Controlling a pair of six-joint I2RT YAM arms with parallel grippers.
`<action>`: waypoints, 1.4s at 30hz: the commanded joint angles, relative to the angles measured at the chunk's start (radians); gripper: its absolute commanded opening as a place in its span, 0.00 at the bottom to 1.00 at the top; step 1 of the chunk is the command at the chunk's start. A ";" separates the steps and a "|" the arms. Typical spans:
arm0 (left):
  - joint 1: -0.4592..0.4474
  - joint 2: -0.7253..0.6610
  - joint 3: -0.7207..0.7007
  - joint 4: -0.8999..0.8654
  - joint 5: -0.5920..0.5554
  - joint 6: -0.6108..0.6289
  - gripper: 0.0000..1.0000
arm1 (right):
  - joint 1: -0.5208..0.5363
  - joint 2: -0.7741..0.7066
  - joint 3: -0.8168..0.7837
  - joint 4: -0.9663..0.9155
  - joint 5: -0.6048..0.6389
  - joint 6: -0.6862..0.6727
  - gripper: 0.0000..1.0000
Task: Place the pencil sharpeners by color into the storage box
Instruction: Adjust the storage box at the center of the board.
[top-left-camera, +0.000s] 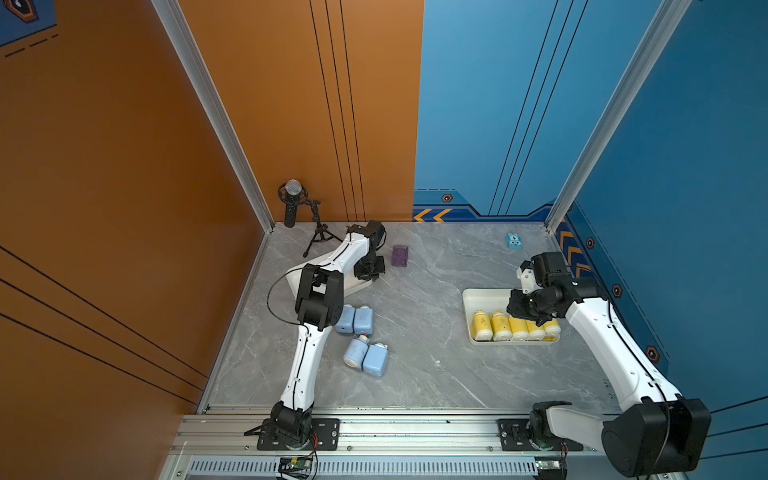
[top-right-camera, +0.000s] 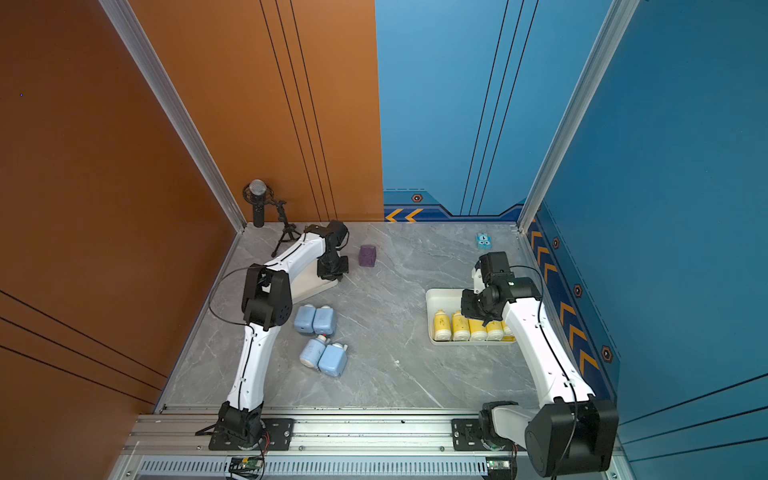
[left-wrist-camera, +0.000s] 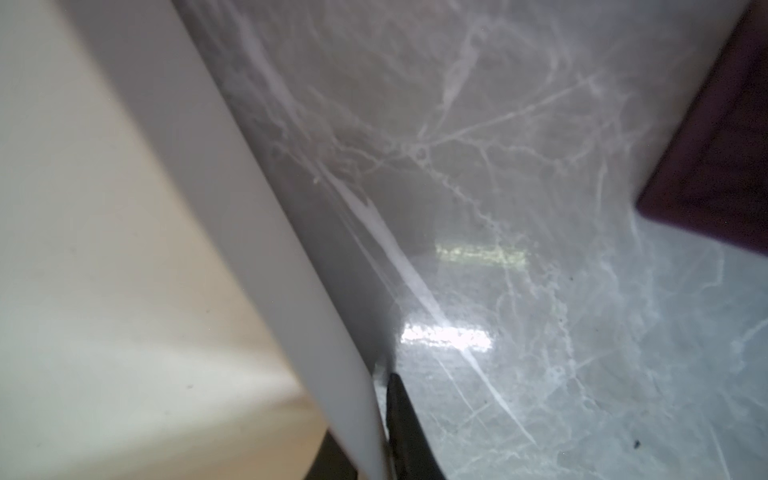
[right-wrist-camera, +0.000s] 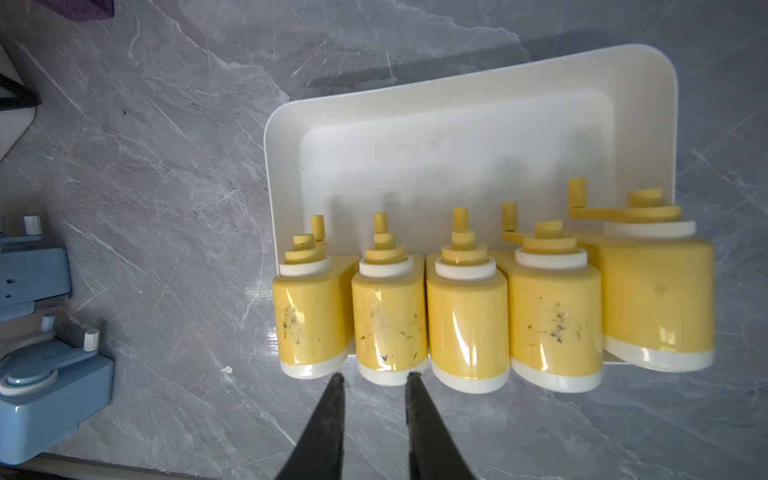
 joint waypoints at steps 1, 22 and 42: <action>-0.036 -0.055 -0.038 -0.028 -0.006 -0.010 0.11 | -0.005 -0.045 -0.019 0.007 -0.024 0.006 0.28; -0.212 -0.133 -0.145 -0.026 -0.037 -0.041 0.08 | -0.005 -0.144 -0.070 0.005 -0.053 0.027 0.30; -0.273 -0.159 -0.191 -0.022 -0.081 -0.050 0.14 | -0.001 -0.176 -0.094 0.013 -0.057 0.050 0.32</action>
